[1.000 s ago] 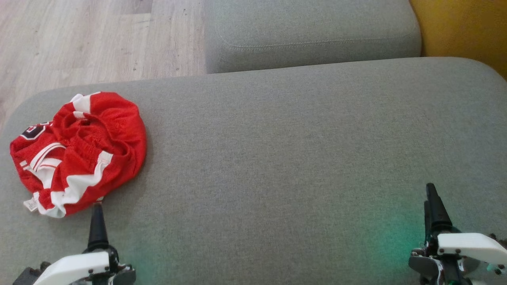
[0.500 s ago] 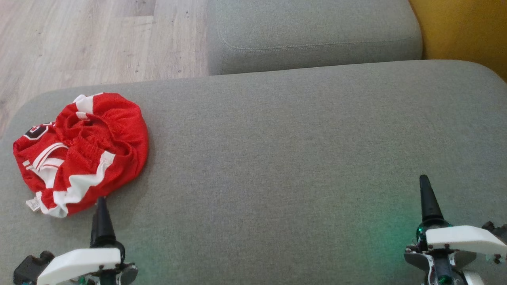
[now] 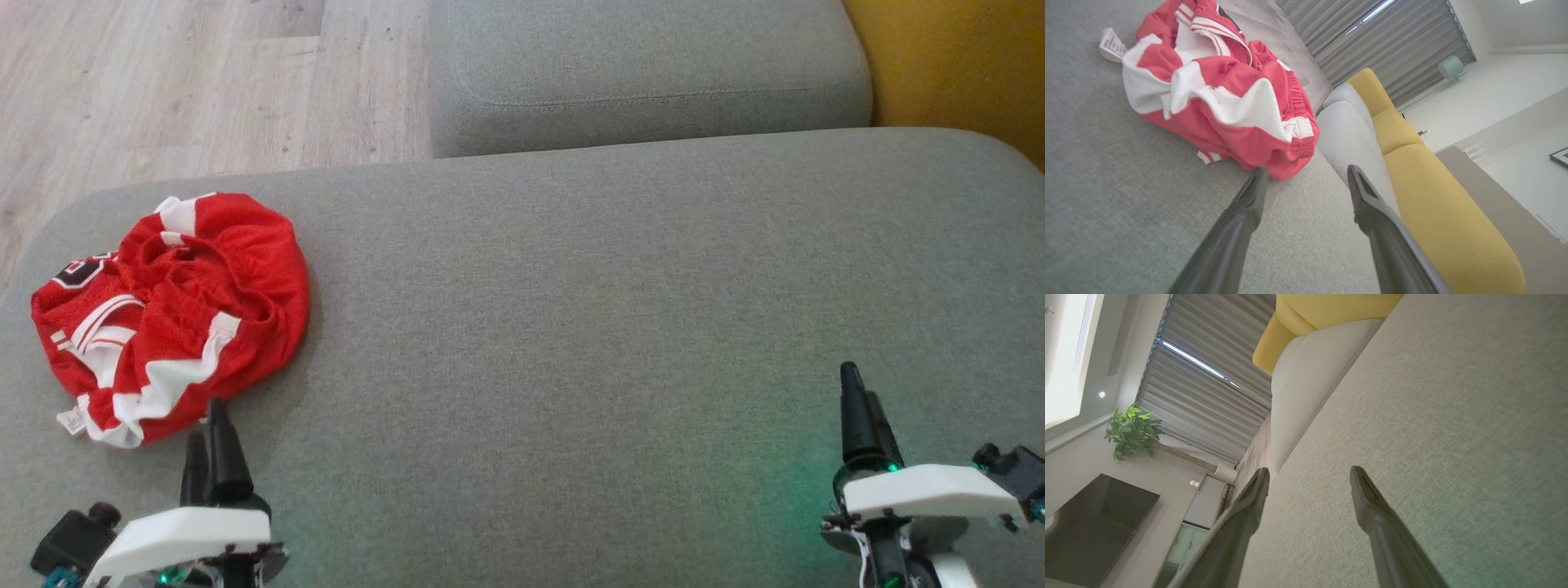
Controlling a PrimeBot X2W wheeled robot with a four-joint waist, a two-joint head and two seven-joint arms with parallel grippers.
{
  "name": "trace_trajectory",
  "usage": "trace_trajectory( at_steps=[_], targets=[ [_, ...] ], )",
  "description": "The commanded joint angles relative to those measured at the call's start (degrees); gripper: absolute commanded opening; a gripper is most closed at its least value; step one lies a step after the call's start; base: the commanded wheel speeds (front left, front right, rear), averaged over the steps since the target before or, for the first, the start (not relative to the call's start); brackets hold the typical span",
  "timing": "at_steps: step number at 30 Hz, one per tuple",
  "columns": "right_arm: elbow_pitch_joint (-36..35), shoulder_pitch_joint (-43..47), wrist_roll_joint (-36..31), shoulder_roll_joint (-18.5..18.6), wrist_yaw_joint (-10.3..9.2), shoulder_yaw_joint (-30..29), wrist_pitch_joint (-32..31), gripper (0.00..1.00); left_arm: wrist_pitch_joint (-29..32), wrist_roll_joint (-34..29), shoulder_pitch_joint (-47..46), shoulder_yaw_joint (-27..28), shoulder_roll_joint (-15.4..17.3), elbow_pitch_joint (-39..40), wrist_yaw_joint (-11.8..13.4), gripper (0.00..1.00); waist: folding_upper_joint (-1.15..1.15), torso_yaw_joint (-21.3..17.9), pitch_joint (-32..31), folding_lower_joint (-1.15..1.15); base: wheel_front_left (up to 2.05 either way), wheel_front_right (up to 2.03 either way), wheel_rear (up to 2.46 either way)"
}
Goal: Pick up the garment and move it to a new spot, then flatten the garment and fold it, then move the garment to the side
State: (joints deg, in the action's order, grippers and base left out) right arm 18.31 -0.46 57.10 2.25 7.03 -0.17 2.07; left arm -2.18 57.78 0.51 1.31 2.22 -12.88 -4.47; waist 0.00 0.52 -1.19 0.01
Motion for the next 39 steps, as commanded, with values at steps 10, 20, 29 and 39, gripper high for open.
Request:
trace_trajectory(
  at_steps=[10,20,29,39],
  targets=[
    [-2.7,-3.1,-9.0,0.4,0.24,2.3,2.6,1.0,-2.4,-9.0,-0.9,-0.2,0.5,3.0,1.0,1.0,0.0,-0.1,-0.4,-0.01,0.0,0.0,0.0],
    [-3.5,-2.9,-16.2,0.4,0.28,3.9,4.3,1.0,-4.1,-15.9,-0.4,-1.0,0.5,3.6,1.2,1.0,0.0,-0.1,-1.0,-0.01,0.0,0.0,0.0],
    [-3.7,-2.9,-22.8,0.4,0.31,4.7,5.6,1.0,-5.5,-22.6,-0.2,-1.5,0.5,3.9,1.7,1.0,0.0,0.2,-1.4,-0.01,0.0,0.0,0.0],
    [-4.2,-2.6,-30.0,0.5,0.34,7.0,7.3,1.0,-7.2,-29.5,0.5,-2.1,0.6,3.4,2.2,1.0,0.0,0.0,-2.2,-0.01,0.0,0.0,0.0]
  ],
)
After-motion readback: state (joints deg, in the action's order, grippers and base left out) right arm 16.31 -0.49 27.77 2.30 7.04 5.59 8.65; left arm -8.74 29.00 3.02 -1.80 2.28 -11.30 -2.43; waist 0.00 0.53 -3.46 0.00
